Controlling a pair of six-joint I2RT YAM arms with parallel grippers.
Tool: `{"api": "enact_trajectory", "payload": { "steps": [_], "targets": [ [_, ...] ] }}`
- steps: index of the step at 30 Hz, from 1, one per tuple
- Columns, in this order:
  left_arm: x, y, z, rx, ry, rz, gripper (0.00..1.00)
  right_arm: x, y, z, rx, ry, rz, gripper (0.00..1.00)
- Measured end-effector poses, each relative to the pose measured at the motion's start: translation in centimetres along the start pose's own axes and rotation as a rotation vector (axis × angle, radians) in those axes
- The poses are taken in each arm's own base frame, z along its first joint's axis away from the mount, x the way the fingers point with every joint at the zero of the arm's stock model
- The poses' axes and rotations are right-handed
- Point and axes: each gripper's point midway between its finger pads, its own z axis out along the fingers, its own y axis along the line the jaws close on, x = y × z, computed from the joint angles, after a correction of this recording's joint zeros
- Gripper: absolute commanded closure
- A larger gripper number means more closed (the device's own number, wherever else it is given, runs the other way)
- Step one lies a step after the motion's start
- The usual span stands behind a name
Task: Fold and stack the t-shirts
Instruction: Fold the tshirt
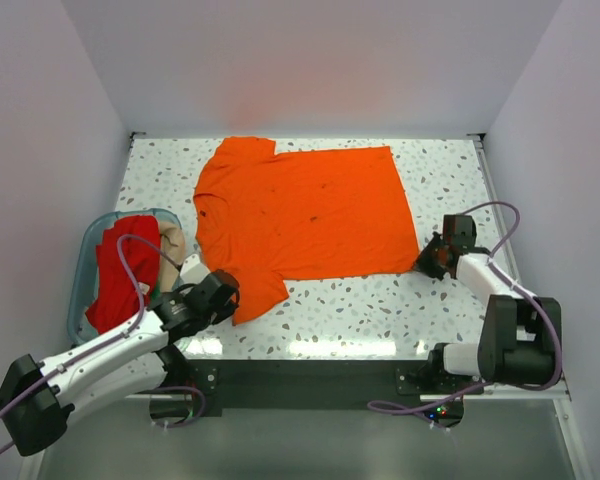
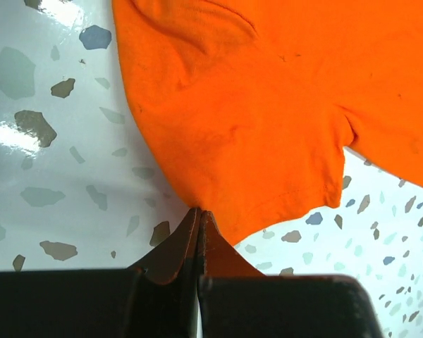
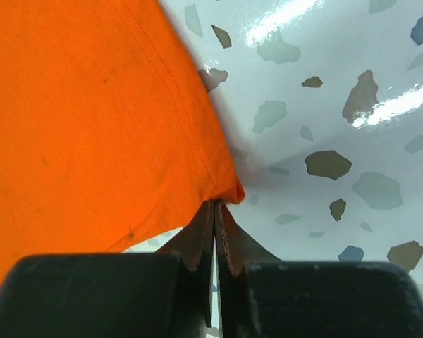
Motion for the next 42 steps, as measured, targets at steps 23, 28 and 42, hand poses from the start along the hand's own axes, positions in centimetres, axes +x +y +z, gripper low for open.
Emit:
{"api": "enact_trajectory", "payload": {
  "steps": [23, 28, 42],
  "targets": [
    [-5.8, -4.8, -6.0, 0.122, -0.120, 0.000, 1.00, -1.5, -0.2, -5.0, -0.001, -0.067, -0.017, 1.00],
    [-7.7, -6.4, -4.6, 0.067, -0.157, 0.056, 1.00, -4.3, 2.0, -5.2, -0.031, -0.076, -0.026, 1.00],
    [-15.5, -10.0, 3.2, -0.024, -0.168, 0.044, 1.00, -8.0, 4.9, 0.0, -0.032, 0.008, -0.005, 1.00]
  ]
}}
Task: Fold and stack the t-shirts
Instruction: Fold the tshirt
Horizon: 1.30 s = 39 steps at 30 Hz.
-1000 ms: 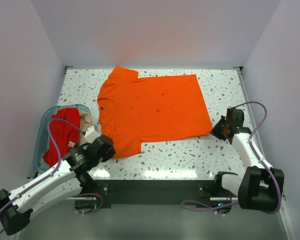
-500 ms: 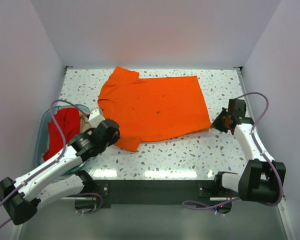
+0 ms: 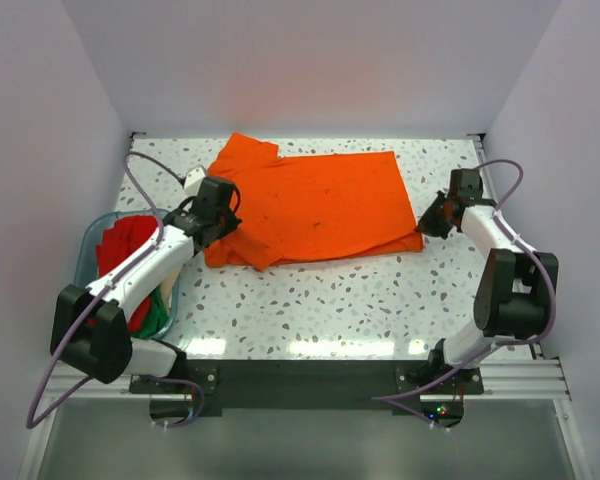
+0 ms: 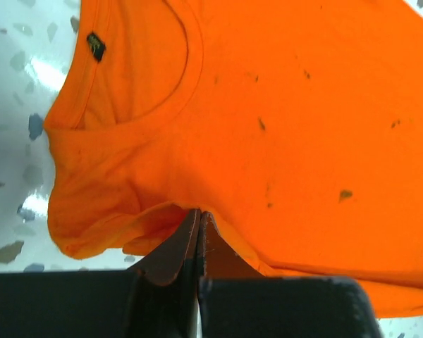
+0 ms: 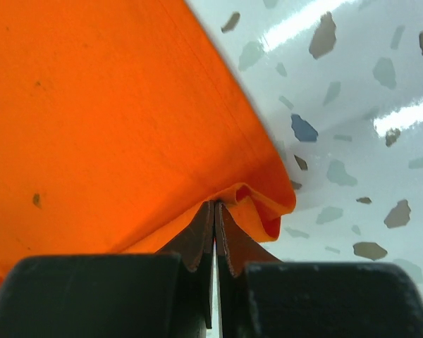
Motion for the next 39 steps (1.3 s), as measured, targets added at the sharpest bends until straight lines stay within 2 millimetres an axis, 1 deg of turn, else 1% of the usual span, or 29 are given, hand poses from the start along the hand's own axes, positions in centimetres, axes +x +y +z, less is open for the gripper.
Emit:
{"api": "enact_trajectory", "payload": {
  "steps": [4, 9, 13, 17, 19, 21, 26, 31, 39],
  "targets": [
    [-2.0, -0.4, 1.7, -0.007, 0.003, -0.017, 1.00, -1.8, 1.3, 0.7, -0.021, -0.018, 0.012, 1.00],
    [-3.6, -0.4, 3.9, -0.019, 0.020, -0.035, 1.00, -4.2, 2.9, 1.7, -0.046, -0.036, 0.025, 1.00],
    [-5.0, -1.0, 5.4, -0.018, 0.028, -0.044, 1.00, -5.4, 4.0, 2.6, -0.062, -0.036, 0.025, 1.00],
    [-5.9, -1.2, 6.4, -0.013, 0.037, -0.057, 1.00, -6.2, 5.0, 3.2, -0.072, -0.042, 0.014, 1.00],
    [-6.5, -1.4, 6.9, -0.008, 0.039, -0.065, 1.00, -6.5, 5.4, 3.5, -0.075, -0.043, 0.010, 1.00],
    [-6.9, -1.7, 7.4, -0.004, 0.042, -0.069, 1.00, -6.4, 5.5, 3.9, -0.075, -0.036, 0.006, 1.00],
    [-7.5, -2.8, 8.8, 0.012, 0.056, -0.057, 1.00, -5.6, 4.9, 5.2, -0.055, -0.007, 0.010, 1.00],
    [-8.1, -3.8, 10.0, 0.024, 0.063, -0.052, 1.00, -5.2, 4.5, 5.9, -0.043, 0.010, 0.013, 1.00],
    [-9.2, -3.6, 11.3, 0.023, 0.062, -0.055, 1.00, -5.5, 4.7, 6.4, -0.046, 0.006, 0.013, 1.00]
  ]
}}
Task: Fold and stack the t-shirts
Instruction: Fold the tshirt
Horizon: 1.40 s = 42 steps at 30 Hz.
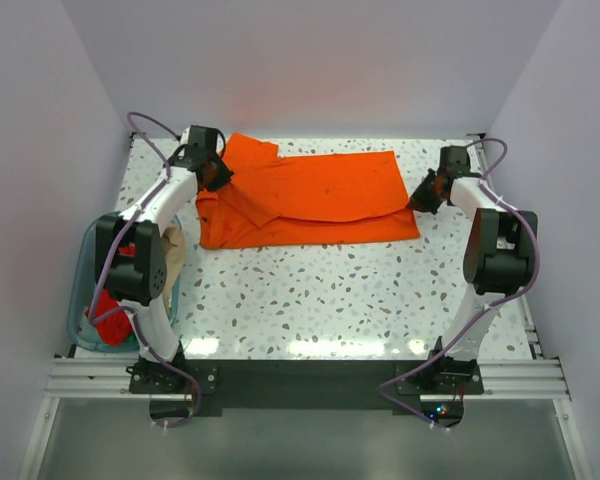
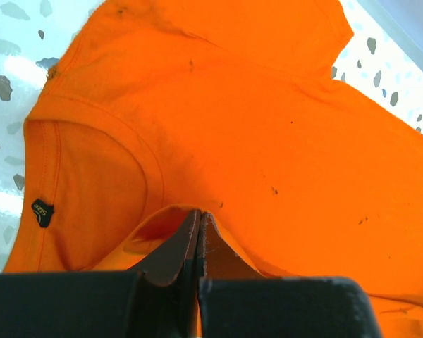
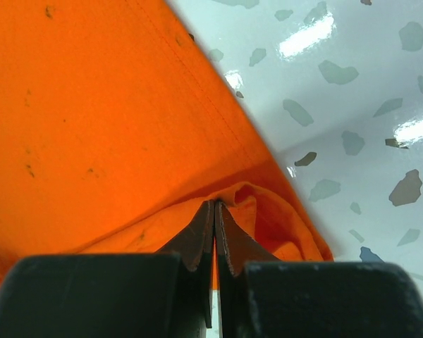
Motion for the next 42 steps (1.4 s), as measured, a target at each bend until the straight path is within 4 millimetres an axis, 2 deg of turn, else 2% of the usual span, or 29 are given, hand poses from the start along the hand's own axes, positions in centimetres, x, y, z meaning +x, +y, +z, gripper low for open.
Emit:
{"api": "enact_trajectory", "payload": {
  "steps": [16, 31, 32, 33, 34, 35, 36, 37, 38, 40, 42],
  "targets": [
    [-0.4, 1.0, 1.4, -0.005, 0.027, -0.010, 1.00, -1.3, 0.9, 0.3, -0.031, -0.044, -0.007, 1.00],
    [-0.6, 1.9, 2.4, 0.001, 0.050, -0.022, 1.00, -1.3, 0.7, 1.1, -0.029, -0.040, -0.005, 1.00],
    [-0.4, 2.0, 2.7, 0.002, 0.056, -0.018, 0.97, -1.2, 0.6, 1.3, -0.027, -0.037, -0.004, 0.95],
    [-0.2, 2.0, 3.0, 0.003, 0.061, -0.016, 0.90, -1.1, 0.5, 1.4, -0.026, -0.034, -0.003, 0.82],
    [0.0, 2.1, 3.2, 0.002, 0.069, -0.013, 0.88, -1.1, 0.5, 1.6, -0.027, -0.031, 0.001, 0.74],
    [0.2, 2.2, 3.5, 0.002, 0.075, -0.009, 0.79, -1.1, 0.5, 1.7, -0.027, -0.030, -0.002, 0.65],
    [0.3, 2.3, 3.7, 0.003, 0.081, -0.005, 0.73, -1.2, 0.6, 1.8, -0.030, -0.030, -0.005, 0.51],
    [0.4, 2.3, 3.8, 0.008, 0.086, -0.001, 0.64, -1.4, 0.8, 1.8, -0.035, -0.031, -0.007, 0.47],
    [0.4, 2.4, 3.8, 0.012, 0.089, 0.000, 0.45, -1.6, 1.0, 1.7, -0.039, -0.035, -0.010, 0.43],
    [0.0, 2.3, 3.8, 0.028, 0.083, -0.001, 0.38, -2.0, 1.3, 1.5, -0.050, -0.043, -0.017, 0.37],
    [-0.3, 2.4, 3.5, 0.042, 0.068, -0.011, 0.36, -2.3, 1.6, 1.2, -0.056, -0.053, -0.023, 0.37]
  ]
}}
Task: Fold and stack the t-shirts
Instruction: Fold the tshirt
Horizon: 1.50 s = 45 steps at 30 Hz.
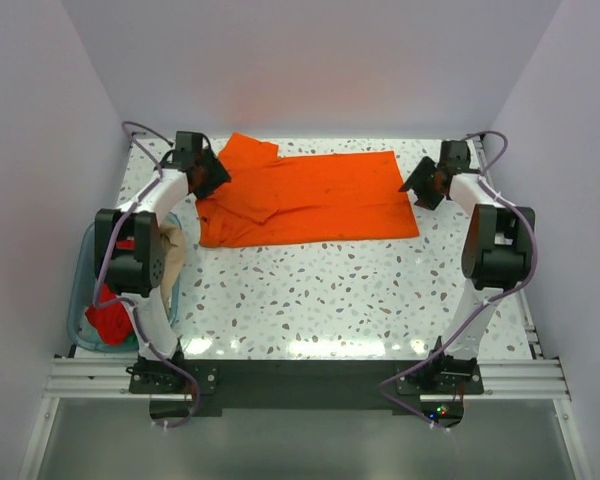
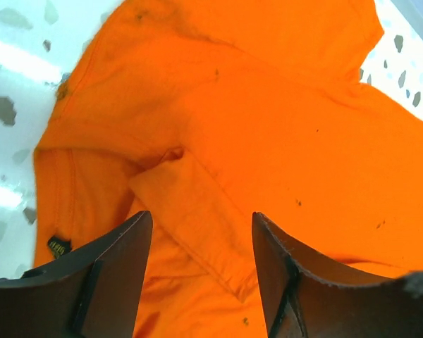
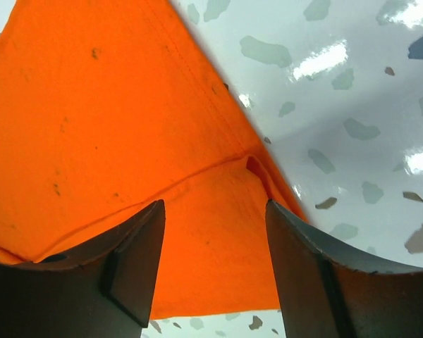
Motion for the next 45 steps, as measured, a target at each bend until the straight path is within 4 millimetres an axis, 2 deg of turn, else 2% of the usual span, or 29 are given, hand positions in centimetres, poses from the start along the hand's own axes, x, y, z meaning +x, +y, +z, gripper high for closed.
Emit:
{"api": "enact_trajectory", "payload": {
  "steps": [4, 7, 10, 15, 18, 22, 33, 41, 45],
  "targets": [
    [1.1, 1.3, -2.3, -0.008, -0.006, -0.015, 0.37, 0.5, -0.4, -1.7, 0.011, -0.018, -0.001, 0.39],
    [2.8, 3.1, -4.8, -0.030, -0.016, -0.047, 0.40, 2.2, -1.3, -3.8, 0.026, -0.024, -0.001, 0.41],
    [4.8, 5.1, -6.9, -0.065, -0.031, -0.078, 0.43, 4.0, -2.3, -5.5, 0.037, -0.022, 0.001, 0.47],
    [8.1, 7.1, -8.5, -0.124, -0.036, -0.089, 0.44, 6.8, -4.1, -5.8, 0.065, 0.012, 0.012, 0.48],
    [9.6, 7.1, -8.5, -0.145, -0.030, -0.078, 0.44, 7.9, -4.9, -5.5, 0.080, 0.034, 0.017, 0.48],
    [10.8, 7.5, -8.2, -0.171, -0.026, -0.074, 0.44, 8.2, -5.1, -5.4, 0.083, 0.038, 0.018, 0.50],
    [10.9, 9.8, -6.4, -0.282, -0.061, -0.070, 0.43, 8.0, -5.1, -4.8, 0.075, 0.026, 0.028, 0.50],
    [11.2, 11.2, -5.5, -0.342, -0.067, -0.056, 0.43, 9.0, -6.2, -3.3, 0.110, 0.062, 0.041, 0.51],
    [11.2, 11.4, -5.3, -0.352, -0.072, -0.054, 0.42, 8.9, -6.3, -3.1, 0.116, 0.056, 0.046, 0.56]
  ]
}}
